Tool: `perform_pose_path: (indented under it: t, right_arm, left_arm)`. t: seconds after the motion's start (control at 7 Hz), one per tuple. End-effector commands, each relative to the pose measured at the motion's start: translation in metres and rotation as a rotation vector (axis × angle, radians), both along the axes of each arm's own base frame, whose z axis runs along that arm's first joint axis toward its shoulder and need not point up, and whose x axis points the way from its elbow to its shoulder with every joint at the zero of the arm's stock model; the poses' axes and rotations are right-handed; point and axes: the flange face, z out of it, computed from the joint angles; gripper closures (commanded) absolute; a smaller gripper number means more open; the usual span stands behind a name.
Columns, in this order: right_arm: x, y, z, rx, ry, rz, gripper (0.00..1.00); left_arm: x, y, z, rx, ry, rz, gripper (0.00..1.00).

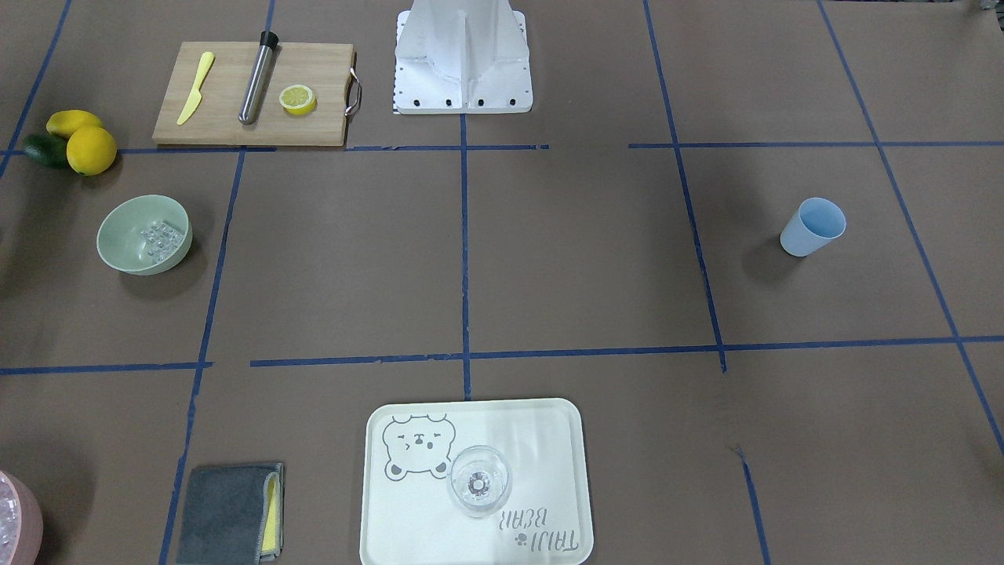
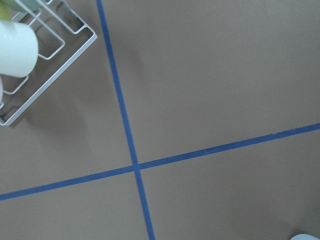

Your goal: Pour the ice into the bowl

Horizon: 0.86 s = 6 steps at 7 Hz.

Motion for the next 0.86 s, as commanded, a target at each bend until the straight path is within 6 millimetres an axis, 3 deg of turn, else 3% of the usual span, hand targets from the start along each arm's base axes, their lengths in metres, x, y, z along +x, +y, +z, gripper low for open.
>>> perform_pose_path:
  t: [0.0,0.14,0.29,0.57,0.71]
  right_arm:
    - [0.054,-0.035,-0.011,0.043,0.052,-0.141,0.0]
    - [0.083,-0.046,-0.023,0.058,0.066,-0.177,0.0]
    - [0.091,-0.045,-0.027,0.062,0.068,-0.17,0.0]
    - [0.089,-0.044,-0.022,0.044,0.065,-0.162,0.0]
    - [0.089,-0.045,-0.025,0.049,0.065,-0.161,0.0]
  left_arm:
    - [-0.014,0.006,0.022,-0.062,0.002,-0.018,0.0]
    - [-0.014,0.009,0.018,-0.072,0.001,-0.017,0.0]
    - [-0.013,0.024,0.024,-0.078,-0.002,-0.018,0.0]
    - [-0.014,0.045,0.025,-0.068,-0.001,-0.021,0.0]
    - [-0.012,0.044,0.015,-0.023,0.009,-0.023,0.0]
